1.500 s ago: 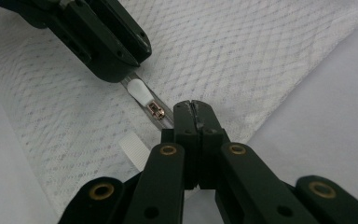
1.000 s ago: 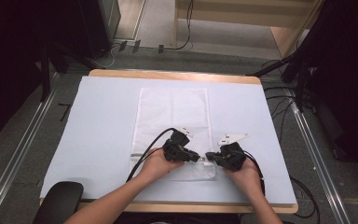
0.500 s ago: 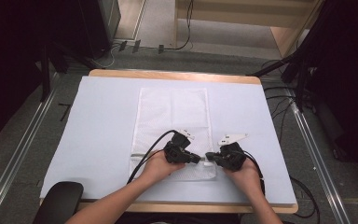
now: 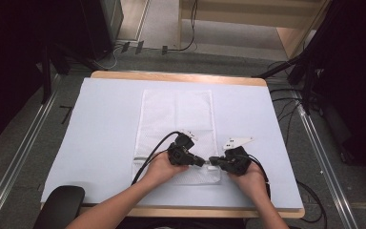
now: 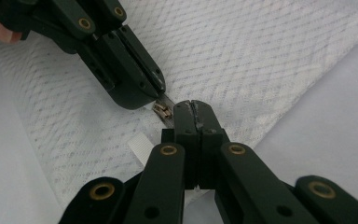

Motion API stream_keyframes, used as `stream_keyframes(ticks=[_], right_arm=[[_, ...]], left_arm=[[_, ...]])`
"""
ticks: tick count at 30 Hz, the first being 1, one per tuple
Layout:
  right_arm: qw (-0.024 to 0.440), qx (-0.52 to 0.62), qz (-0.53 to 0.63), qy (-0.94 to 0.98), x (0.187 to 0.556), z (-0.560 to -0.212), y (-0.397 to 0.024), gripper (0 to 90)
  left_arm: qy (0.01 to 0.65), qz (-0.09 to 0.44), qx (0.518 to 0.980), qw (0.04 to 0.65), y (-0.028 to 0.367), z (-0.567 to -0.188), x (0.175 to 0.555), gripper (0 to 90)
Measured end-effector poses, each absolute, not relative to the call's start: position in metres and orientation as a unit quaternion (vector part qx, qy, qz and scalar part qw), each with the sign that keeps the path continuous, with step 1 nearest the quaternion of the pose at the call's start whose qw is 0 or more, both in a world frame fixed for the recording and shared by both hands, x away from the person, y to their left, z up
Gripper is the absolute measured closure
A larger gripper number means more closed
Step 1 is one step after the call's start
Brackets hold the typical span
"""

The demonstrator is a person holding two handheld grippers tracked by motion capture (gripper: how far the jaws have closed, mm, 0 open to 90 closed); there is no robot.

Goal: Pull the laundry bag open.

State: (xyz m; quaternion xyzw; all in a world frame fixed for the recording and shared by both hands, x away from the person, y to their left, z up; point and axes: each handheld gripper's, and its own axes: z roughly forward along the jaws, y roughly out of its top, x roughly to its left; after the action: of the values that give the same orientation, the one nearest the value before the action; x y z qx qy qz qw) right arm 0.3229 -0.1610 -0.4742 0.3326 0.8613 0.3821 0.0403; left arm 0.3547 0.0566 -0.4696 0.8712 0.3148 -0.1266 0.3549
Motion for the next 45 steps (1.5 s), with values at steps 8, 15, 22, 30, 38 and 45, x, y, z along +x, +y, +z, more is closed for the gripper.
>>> stream_keyframes(ticks=[8,15,22,30,38,45], right_arm=[[0.039,0.333,0.379,0.863,0.323,-0.474,-0.16,90.0],[0.044,0.328,0.376,0.866,0.322,-0.473,-0.157,90.0],[0.037,0.332,0.378,0.863,0.323,-0.474,-0.159,90.0],[0.042,0.326,0.38,0.865,0.322,-0.474,-0.159,90.0],[0.044,0.327,0.38,0.864,0.321,-0.474,-0.159,90.0],[0.044,0.324,0.379,0.866,0.322,-0.474,-0.158,90.0]], left_arm=[[0.313,-0.127,0.876,0.344,0.058,-0.465,0.357,88.1],[0.314,-0.131,0.878,0.336,0.06,-0.464,0.357,88.4],[0.32,-0.134,0.878,0.331,0.075,-0.461,0.359,88.4],[0.312,-0.139,0.881,0.328,0.08,-0.462,0.36,88.3],[0.308,-0.137,0.885,0.322,0.081,-0.46,0.358,88.3],[0.307,-0.143,0.886,0.318,0.082,-0.46,0.359,88.3]])
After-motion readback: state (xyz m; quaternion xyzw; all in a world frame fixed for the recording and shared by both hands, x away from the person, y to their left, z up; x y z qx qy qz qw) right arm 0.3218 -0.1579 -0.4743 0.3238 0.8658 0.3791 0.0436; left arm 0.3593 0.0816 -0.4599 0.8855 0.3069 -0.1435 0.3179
